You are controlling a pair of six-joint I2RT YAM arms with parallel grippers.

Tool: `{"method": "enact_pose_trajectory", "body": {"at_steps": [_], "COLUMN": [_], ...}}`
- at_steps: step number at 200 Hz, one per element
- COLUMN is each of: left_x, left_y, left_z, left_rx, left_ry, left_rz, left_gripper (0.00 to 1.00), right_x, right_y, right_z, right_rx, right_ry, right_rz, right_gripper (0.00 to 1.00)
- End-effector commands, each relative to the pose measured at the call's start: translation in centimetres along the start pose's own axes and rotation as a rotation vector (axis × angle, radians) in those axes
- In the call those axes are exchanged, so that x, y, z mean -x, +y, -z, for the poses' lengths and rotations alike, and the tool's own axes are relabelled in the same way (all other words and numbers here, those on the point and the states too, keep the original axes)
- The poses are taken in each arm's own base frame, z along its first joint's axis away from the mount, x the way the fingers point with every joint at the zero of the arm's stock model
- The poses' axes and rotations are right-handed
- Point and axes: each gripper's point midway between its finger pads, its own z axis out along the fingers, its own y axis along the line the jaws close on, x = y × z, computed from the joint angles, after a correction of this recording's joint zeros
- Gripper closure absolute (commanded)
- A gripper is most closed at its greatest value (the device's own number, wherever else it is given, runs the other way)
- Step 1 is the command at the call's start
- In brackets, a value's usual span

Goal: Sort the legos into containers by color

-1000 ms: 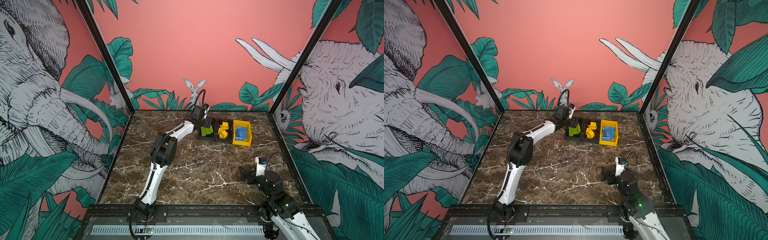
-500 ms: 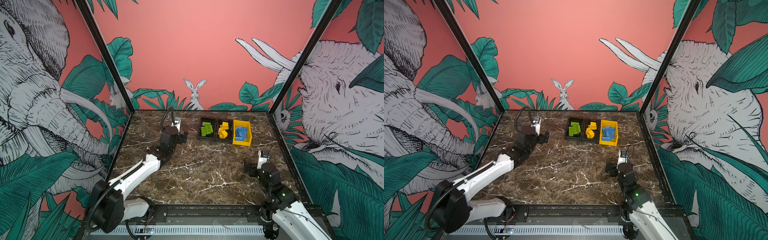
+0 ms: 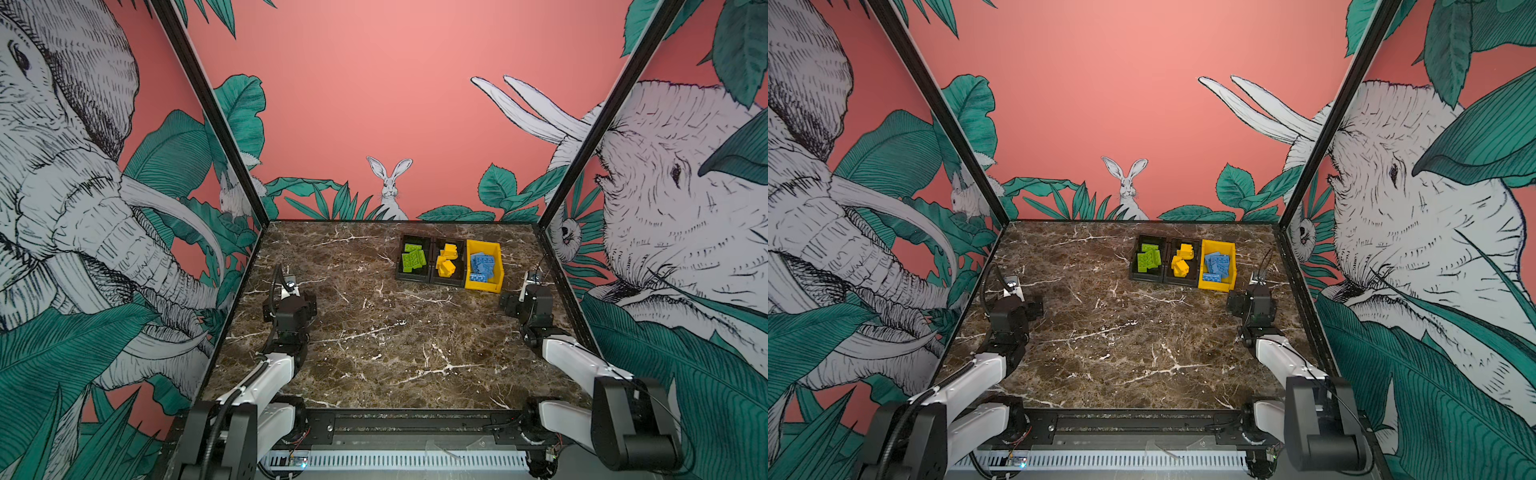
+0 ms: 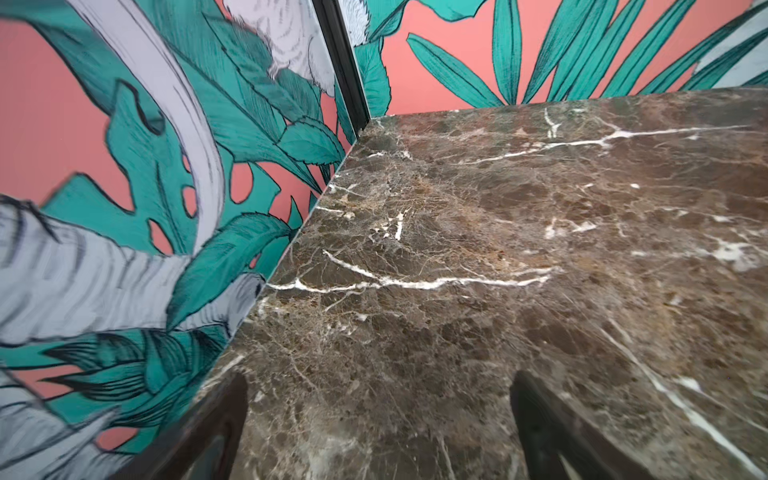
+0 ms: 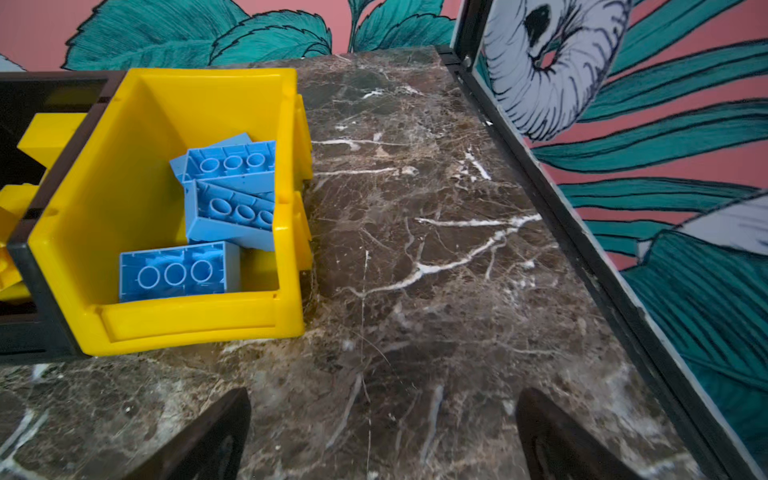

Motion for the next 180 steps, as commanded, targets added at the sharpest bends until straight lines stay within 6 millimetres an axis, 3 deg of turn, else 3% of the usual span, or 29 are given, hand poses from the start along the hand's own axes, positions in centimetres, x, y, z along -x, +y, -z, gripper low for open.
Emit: {"method": "enact_pose_trajectory", "body": {"at_steps": [1, 10, 29, 41, 51, 56, 64, 73, 87, 180], "left_x": [1.3, 1.5, 2.3, 1.7, 0.8, 0.5, 1.2, 0.2, 0.8, 0.5], "left_y": [-1.6, -2.4, -3.0, -4.5, -5.8, -6.3, -6.5, -6.5, -6.8, -7.8], "left_z": [-1.3, -1.5, -2.5, -3.4, -4.2, -4.9, -5.4, -5.5, -5.6, -5.4], "left_rx": [-0.102, -0.143, -0.169, -0.251, -0.300, -0.313, -0.318, -0.317, -0.323, -0.377], "left_ry": [-0.080, -0.086, -0.140, -0.126, -0.117, -0.114, -0.129, -0.032, -0.091, -0.051], "left_rz": [0.040, 0.033, 0.043, 0.041, 0.024, 0.016, 0.015, 0.000, -0.007, -0.036], "left_gripper": [0.01, 0.01, 0.01, 0.01, 0.01, 0.01, 0.01, 0.01, 0.01, 0.01], "right_x": [2.4, 3.0, 3.2, 2.1, 2.9, 1.9, 2.1, 2.3, 2.0, 2.1], "right_y": [1.2, 1.8, 1.1, 1.9, 2.8, 2.6, 2.3, 2.5, 2.4, 2.5], "right_z": [-1.0, -1.1, -1.6, -2.8, -3.2, -3.4, -3.7, -3.7, -3.7, -3.7], "right_rx": [0.067, 0.096, 0.046, 0.091, 0.130, 0.123, 0.101, 0.112, 0.106, 0.109], "right_ry": [-0.115, -0.162, -0.213, -0.226, -0.266, -0.182, -0.164, -0.205, -0.170, -0.177], "right_rz": [0.040, 0.082, 0.088, 0.104, 0.113, 0.124, 0.120, 0.120, 0.126, 0.124], "right_gripper": [0.02, 0.02, 0.02, 0.02, 0.02, 0.02, 0.02, 0.02, 0.02, 0.02]}}
